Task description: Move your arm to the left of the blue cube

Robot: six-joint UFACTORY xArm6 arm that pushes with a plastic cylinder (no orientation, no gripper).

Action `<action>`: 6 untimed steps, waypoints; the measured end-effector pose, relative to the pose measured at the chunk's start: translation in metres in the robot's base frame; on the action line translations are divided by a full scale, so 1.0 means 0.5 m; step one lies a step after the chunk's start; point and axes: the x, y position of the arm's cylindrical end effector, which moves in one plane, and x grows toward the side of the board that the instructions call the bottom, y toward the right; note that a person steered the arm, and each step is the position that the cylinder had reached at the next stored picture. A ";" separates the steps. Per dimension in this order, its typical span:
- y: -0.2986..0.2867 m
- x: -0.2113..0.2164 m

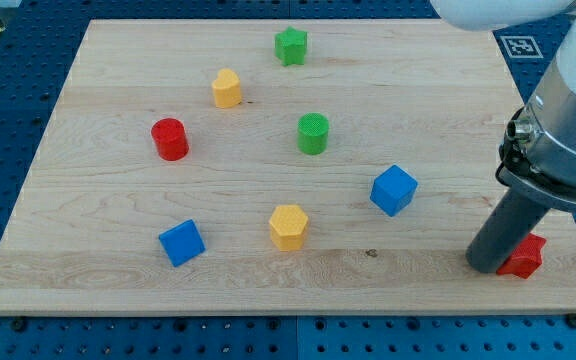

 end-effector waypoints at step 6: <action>-0.240 -0.170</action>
